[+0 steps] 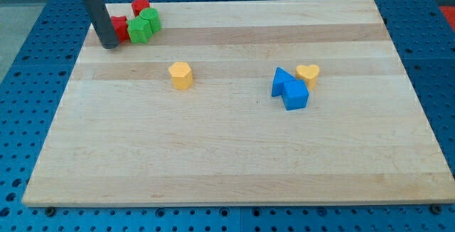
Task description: Slide the yellow hexagon towards blue triangle
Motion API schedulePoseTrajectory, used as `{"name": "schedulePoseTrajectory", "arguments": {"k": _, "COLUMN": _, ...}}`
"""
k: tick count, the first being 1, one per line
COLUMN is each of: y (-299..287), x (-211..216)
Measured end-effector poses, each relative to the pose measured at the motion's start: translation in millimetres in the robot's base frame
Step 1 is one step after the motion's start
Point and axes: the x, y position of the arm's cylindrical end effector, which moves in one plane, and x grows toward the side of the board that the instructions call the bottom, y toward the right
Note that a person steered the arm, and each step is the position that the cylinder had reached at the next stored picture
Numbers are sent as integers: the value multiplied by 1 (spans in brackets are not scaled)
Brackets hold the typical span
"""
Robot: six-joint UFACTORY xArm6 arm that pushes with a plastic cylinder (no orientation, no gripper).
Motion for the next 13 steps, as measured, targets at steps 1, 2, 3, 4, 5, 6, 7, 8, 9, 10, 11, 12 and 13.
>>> {"name": "schedulePoseTrajectory", "arguments": {"k": 1, "y": -6, "x": -4}}
{"name": "schedulePoseTrajectory", "arguments": {"k": 2, "y": -6, "x": -13}}
{"name": "schedulePoseTrajectory", "arguments": {"k": 3, "y": -6, "x": -29}}
{"name": "schedulePoseTrajectory", "arguments": {"k": 4, "y": -10, "x": -32}}
{"name": "schedulePoseTrajectory", "arguments": {"k": 5, "y": -10, "x": -31}}
{"name": "schedulePoseTrajectory", "arguments": {"k": 6, "y": -10, "x": -4}}
{"name": "schedulePoseTrajectory", "arguments": {"k": 7, "y": 7, "x": 48}}
{"name": "schedulePoseTrajectory", "arguments": {"k": 8, "y": 58, "x": 93}}
{"name": "schedulePoseTrajectory", "arguments": {"k": 9, "y": 128, "x": 109}}
{"name": "schedulePoseTrajectory", "arguments": {"k": 10, "y": 173, "x": 108}}
{"name": "schedulePoseTrajectory", "arguments": {"k": 11, "y": 177, "x": 109}}
{"name": "schedulePoseTrajectory", "arguments": {"k": 12, "y": 156, "x": 118}}
{"name": "schedulePoseTrajectory", "arguments": {"k": 13, "y": 130, "x": 111}}
